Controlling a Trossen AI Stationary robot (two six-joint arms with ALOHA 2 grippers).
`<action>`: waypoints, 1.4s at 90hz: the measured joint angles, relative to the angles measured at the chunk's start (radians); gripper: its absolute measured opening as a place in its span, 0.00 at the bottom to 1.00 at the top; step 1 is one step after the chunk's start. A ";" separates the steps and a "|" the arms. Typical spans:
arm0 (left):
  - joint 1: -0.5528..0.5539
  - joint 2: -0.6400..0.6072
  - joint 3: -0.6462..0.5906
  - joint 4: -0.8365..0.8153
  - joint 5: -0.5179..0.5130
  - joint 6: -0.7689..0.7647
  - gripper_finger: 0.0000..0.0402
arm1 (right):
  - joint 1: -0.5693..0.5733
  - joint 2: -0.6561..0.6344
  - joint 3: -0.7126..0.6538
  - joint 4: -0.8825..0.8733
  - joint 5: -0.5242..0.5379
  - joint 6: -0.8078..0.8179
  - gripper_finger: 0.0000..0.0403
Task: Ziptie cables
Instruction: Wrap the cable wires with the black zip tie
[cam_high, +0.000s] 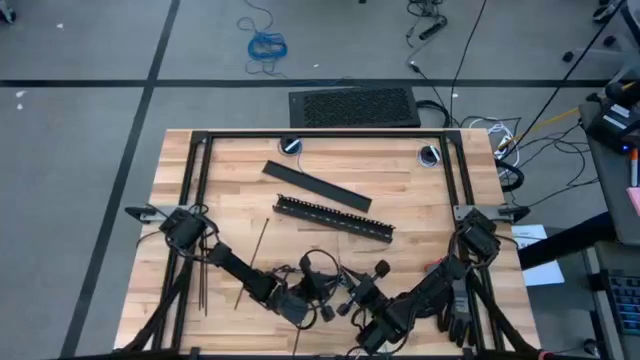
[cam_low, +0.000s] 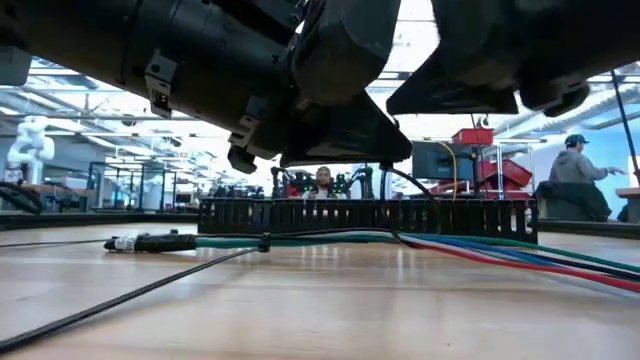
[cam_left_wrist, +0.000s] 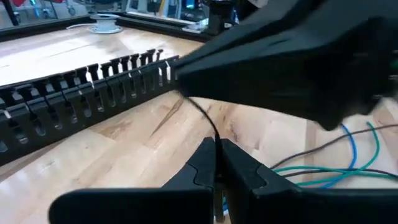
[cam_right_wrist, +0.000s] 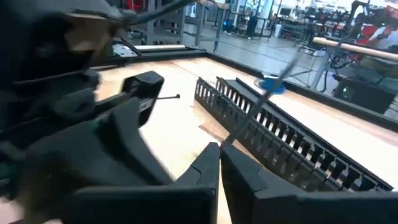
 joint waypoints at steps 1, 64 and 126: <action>0.000 0.000 0.000 -0.001 0.000 -0.001 0.04 | 0.000 0.000 0.000 -0.001 -0.001 -0.001 0.00; 0.002 0.000 0.000 -0.019 -0.011 -0.002 0.04 | 0.058 -0.001 0.000 -0.053 -0.027 0.122 0.09; 0.002 0.000 0.000 -0.018 -0.014 -0.003 0.04 | 0.028 -0.001 0.000 -0.036 -0.052 0.140 0.33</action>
